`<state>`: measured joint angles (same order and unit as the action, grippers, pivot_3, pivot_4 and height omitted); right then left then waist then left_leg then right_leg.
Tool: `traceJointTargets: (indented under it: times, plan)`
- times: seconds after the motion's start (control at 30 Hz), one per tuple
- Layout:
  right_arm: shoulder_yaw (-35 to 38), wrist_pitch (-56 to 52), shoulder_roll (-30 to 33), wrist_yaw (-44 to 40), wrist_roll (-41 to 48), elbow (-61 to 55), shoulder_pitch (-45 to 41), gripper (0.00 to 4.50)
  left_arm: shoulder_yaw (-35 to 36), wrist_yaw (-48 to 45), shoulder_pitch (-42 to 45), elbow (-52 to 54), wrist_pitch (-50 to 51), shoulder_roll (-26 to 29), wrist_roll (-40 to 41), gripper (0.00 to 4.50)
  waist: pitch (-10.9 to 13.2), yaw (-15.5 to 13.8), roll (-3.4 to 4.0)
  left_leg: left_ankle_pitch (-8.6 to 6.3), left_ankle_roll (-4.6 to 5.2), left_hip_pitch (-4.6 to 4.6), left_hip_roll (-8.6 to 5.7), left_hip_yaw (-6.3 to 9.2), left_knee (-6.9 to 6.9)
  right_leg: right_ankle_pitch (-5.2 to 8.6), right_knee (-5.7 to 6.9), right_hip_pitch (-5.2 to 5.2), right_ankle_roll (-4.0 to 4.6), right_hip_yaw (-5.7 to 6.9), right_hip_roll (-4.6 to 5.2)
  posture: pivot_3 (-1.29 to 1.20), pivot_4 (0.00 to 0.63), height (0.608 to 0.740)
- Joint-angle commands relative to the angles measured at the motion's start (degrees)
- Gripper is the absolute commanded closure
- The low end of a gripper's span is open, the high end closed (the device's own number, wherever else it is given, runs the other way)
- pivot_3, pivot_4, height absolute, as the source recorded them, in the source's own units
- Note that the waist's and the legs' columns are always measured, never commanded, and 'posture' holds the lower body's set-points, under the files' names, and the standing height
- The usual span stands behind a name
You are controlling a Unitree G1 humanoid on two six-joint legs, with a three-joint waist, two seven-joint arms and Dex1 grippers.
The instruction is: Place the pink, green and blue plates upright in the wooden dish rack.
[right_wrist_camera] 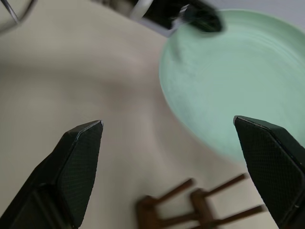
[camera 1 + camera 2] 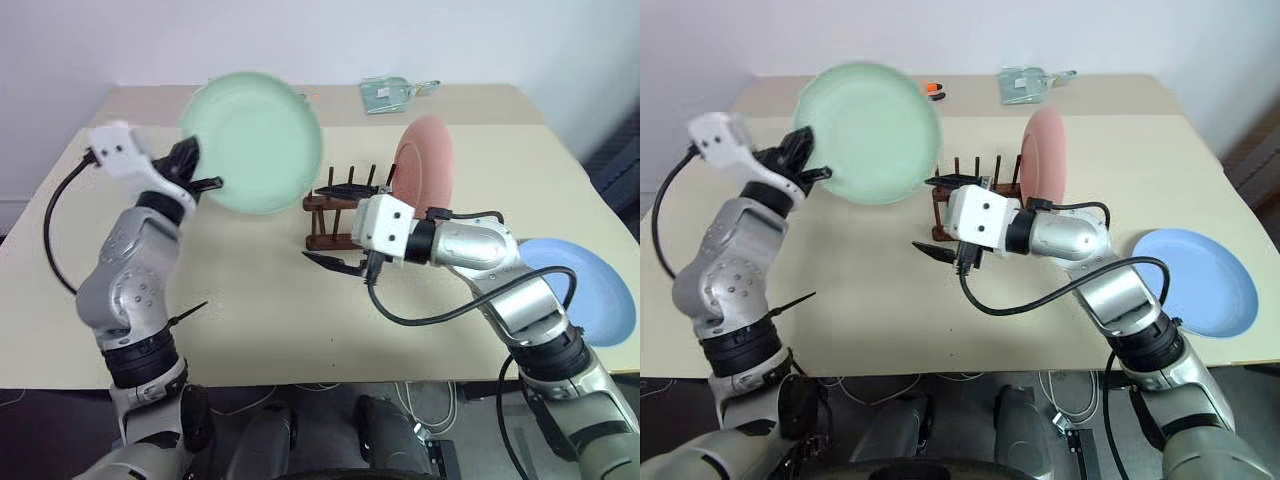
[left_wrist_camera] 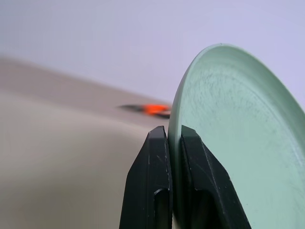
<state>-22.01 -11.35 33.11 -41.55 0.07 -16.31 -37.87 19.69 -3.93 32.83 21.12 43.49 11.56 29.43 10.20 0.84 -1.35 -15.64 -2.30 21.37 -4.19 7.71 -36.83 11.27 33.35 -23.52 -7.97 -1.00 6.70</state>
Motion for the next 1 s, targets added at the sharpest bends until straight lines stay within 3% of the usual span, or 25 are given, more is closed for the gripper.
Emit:
traceJointTargets:
  times: [0.03, 0.07, 0.37, 0.4, 0.47, 0.53, 0.6, 0.7, 0.77, 0.87, 1.0]
  plan:
    - [-2.1, 7.5, -1.5, 3.3, -8.9, 6.9, -4.1, 0.0, -3.3, -0.5, 2.9, 3.9, 0.2, 0.2, 1.5, 4.44, 0.0, 0.0, -0.01, 0.01, -0.02, 0.01, 0.0, 0.01, 0.01, 0.0, 0.0, -0.02, 0.01, 0.01, 0.0, 0.0, 0.15, 0.74]
    - [-2.6, 9.0, -1.8, 3.6, -10.5, 8.6, -4.6, 0.0, -3.9, -0.6, 3.2, 4.3, 0.2, -0.1, 2.0, 4.44, 0.0, -0.1, -0.01, 0.01, -0.02, 0.01, 0.0, 0.02, 0.01, 0.0, 0.01, -0.02, 0.01, 0.01, -0.02, 0.0, 0.15, 0.74]
    - [-1.0, 15.4, -2.7, 4.7, -15.6, 11.6, -3.3, 4.24, -1.9, 0.6, 1.7, 5.1, 0.7, -2.3, 7.4, 4.5, 0.0, -0.1, -0.01, 0.02, -0.02, 0.03, -0.01, 0.05, 0.02, 0.0, -0.04, 0.0, 0.01, -0.03, -0.02, 0.0, 0.15, 0.74]
    - [-0.8, 15.9, -2.9, 4.9, -15.8, 11.5, -3.1, 4.45, -1.1, 1.0, 1.8, 4.9, 0.4, -2.6, 8.0, 4.15, 0.0, -0.1, -0.03, 0.02, -0.02, 0.03, -0.01, 0.05, 0.02, 0.0, -0.04, 0.0, 0.01, -0.03, -0.02, 0.0, 0.15, 0.74]
    - [0.1, 16.5, -3.2, 5.4, -15.7, 11.0, -2.8, 4.5, 2.4, 3.1, 3.3, 3.9, -1.4, -4.0, 10.6, 3.49, 0.0, -0.1, -0.03, 0.02, -0.02, 0.03, -0.01, 0.06, 0.02, 0.0, -0.03, 0.01, 0.01, -0.02, -0.03, 0.0, 0.15, 0.74]
    - [2.0, 15.8, -4.4, 6.1, -14.0, 10.1, -2.3, 4.5, 6.4, 6.1, 5.4, 2.3, -4.4, -4.7, 11.7, 2.49, 0.1, -0.3, -0.09, 0.03, -0.03, 0.04, -0.01, 0.07, 0.0, 0.0, -0.04, 0.01, 0.02, -0.03, -0.02, 0.0, 0.15, 0.74]
    - [7.0, 11.3, -6.8, 5.8, -6.4, 6.7, -1.1, 4.5, 9.6, 6.4, 5.8, -0.7, -9.1, -1.3, 8.7, 1.55, 0.1, -0.2, -0.09, 0.03, -0.04, 0.04, -0.02, 0.08, -0.01, -0.01, -0.04, 0.02, 0.02, -0.02, -0.03, 0.0, 0.15, 0.74]
    - [15.6, -0.9, -10.0, 3.8, 9.9, -1.4, 1.5, 4.5, 6.7, -0.1, 0.2, -3.5, -14.3, 6.7, 1.6, 1.55, 0.1, 0.1, -0.02, 0.06, -0.09, -0.02, 0.04, 0.05, 0.15, -0.01, -0.03, -0.04, 0.05, -0.1, -0.11, 0.0, 0.15, 0.74]
    - [19.6, -8.9, -10.9, 3.9, 18.4, -5.6, 2.3, 4.5, 4.3, -3.6, -3.4, -4.3, -15.6, 9.1, 0.8, 1.55, 0.1, -0.1, -0.02, 0.07, -0.1, -0.08, 0.03, 0.04, 0.32, -0.02, -0.07, -0.05, 0.06, -0.18, -0.11, 0.0, 0.15, 0.74]
    - [28.5, -23.5, -13.9, 9.3, 38.3, -10.1, 2.4, 4.5, -2.1, -13.0, -11.9, -4.0, -15.6, 12.3, 0.0, 1.55, 0.0, -0.6, -0.07, 0.07, -0.09, -0.03, 0.02, 0.16, 0.37, -0.02, -0.11, -0.03, 0.08, -0.07, -0.1, 0.0, 0.15, 0.74]
    - [34.9, -33.6, -15.6, 17.4, 52.8, -9.6, 2.2, 4.5, -11.3, -25.7, -21.6, 0.7, -12.4, 16.1, 3.4, 1.55, 0.1, -0.3, -0.03, 0.07, -0.08, -0.02, 0.02, 0.16, 0.41, 0.08, -0.13, -0.04, 0.3, -0.09, -0.05, 0.0, 0.15, 0.74]
